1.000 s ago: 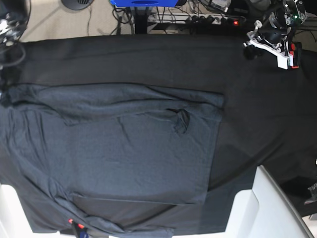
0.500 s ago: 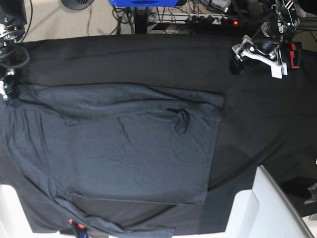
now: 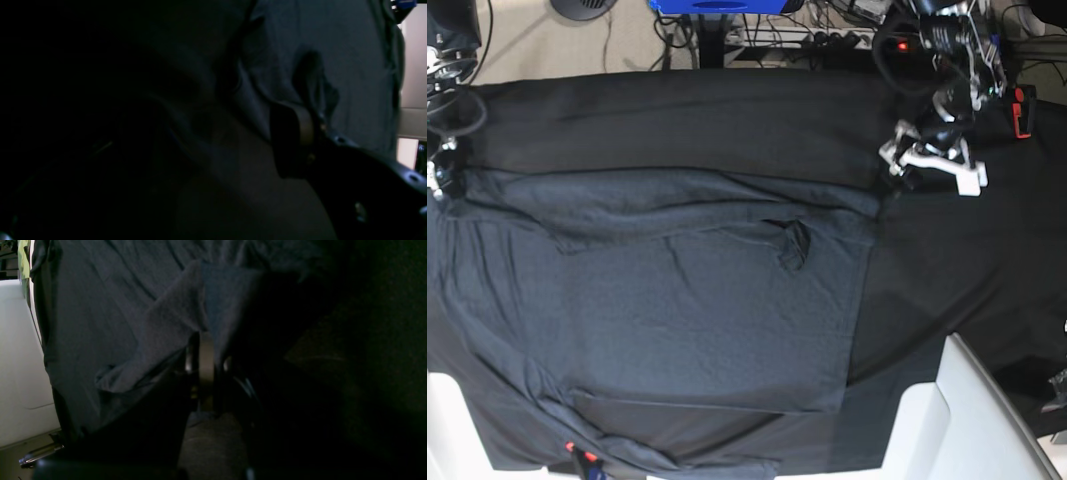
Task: Fold the T-shirt properly
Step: 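Close the left gripper on the shirt's side edge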
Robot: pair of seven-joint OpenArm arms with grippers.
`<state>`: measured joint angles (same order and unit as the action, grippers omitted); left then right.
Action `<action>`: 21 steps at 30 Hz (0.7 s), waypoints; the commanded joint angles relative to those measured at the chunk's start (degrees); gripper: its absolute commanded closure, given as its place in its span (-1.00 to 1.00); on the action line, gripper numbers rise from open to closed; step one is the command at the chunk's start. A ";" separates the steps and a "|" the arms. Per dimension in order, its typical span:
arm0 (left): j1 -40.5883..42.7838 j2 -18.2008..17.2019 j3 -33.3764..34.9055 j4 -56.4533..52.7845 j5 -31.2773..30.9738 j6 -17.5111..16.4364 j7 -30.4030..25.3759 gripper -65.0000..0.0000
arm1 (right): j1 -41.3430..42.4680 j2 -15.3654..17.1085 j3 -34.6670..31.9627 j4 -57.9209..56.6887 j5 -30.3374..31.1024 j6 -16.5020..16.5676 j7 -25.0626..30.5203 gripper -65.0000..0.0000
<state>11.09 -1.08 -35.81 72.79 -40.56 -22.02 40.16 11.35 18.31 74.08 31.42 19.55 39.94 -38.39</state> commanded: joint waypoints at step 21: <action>-4.10 1.83 2.98 -2.95 1.92 1.14 1.73 0.05 | 0.29 1.34 -0.28 0.45 0.01 0.06 -0.16 1.00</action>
<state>6.85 0.78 -32.88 69.60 -39.22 -21.39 40.47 11.35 18.41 73.97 31.40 19.55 39.94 -38.54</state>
